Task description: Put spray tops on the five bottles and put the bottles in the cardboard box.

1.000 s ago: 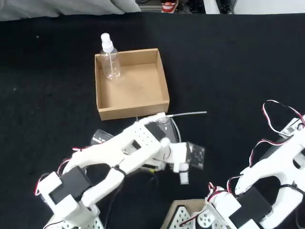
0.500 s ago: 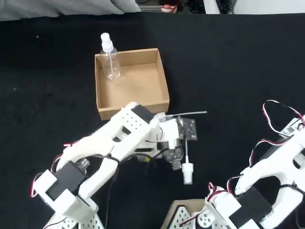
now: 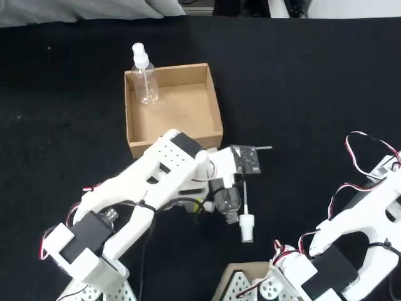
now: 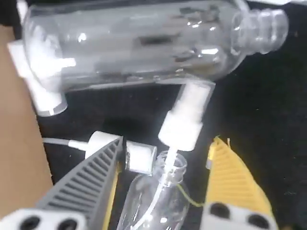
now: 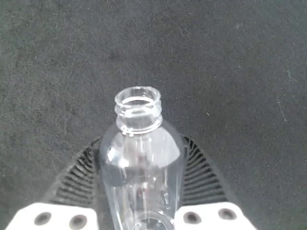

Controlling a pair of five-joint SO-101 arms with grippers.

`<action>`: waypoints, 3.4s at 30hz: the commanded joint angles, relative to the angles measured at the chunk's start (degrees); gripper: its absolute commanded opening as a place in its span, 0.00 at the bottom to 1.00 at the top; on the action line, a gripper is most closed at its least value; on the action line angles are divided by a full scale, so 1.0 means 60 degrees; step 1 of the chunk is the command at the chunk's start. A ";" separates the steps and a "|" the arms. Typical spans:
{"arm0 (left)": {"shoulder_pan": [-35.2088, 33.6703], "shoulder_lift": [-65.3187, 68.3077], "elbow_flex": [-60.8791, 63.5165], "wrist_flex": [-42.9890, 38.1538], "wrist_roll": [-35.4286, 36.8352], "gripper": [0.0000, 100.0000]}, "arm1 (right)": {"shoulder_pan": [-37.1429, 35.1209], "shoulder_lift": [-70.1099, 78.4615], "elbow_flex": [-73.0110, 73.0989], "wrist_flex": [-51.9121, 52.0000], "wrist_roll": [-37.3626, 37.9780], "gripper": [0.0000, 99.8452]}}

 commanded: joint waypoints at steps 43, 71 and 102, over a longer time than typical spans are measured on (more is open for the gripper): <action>0.0667 0.1070 -0.0037 -0.1319 -0.1055 0.04 | 0.0220 -0.0022 -0.0388 0.0000 0.0132 0.02; 0.0564 -0.1978 -0.1194 -0.0278 0.1788 0.03 | 0.0117 -0.0095 -0.0549 -0.0029 0.0044 0.02; 0.0051 -0.6374 -0.1194 -0.3048 0.6447 0.03 | -0.1201 -0.2498 -0.0974 0.0513 -0.0630 0.01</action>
